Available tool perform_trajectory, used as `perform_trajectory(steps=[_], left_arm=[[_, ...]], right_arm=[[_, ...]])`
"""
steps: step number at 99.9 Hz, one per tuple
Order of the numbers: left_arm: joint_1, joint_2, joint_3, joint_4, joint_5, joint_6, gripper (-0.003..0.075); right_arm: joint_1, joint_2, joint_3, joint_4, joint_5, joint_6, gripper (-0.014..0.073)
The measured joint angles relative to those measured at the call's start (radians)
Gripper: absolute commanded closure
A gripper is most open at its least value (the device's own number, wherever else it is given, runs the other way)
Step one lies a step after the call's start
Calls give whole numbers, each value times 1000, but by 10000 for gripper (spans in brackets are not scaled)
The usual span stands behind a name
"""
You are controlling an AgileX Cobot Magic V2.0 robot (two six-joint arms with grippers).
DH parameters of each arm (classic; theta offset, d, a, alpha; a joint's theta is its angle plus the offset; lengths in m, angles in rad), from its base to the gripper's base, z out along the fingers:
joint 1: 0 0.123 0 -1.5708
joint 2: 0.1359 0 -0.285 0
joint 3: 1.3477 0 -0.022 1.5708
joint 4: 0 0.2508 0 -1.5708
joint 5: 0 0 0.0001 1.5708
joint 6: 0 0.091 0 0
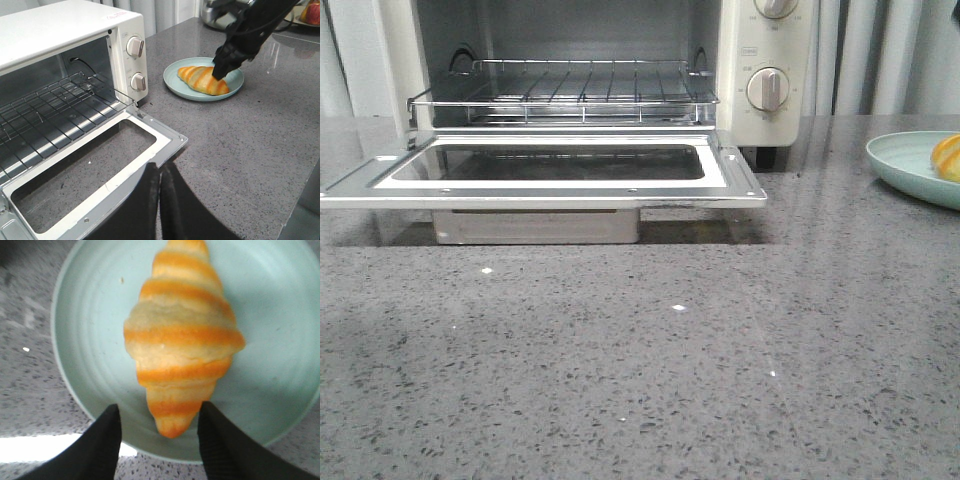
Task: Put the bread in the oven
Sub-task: 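Withdraw the left gripper and lower the right gripper over the croissant, then grasp the orange-striped croissant with the right gripper and lift it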
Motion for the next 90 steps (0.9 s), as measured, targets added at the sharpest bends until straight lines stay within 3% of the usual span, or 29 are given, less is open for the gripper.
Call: perform_trajectory(steps=[17, 42, 49, 57, 90], left_arm=[[0, -9, 0, 0, 13, -5, 742], [0, -13, 0, 0, 15, -5, 742], [0, -13, 0, 0, 15, -5, 742], [0, -13, 0, 0, 15, -5, 742], [0, -13, 0, 0, 17, -5, 742]], right_arm=[[0, 113, -3, -2, -6, 0, 279], [0, 171, -18, -17, -24, 0, 399], [0, 171, -20, -26, -37, 0, 481], [0, 173, -20, -44, -46, 4, 669], [-2, 96, -10, -97, -81, 8, 657]])
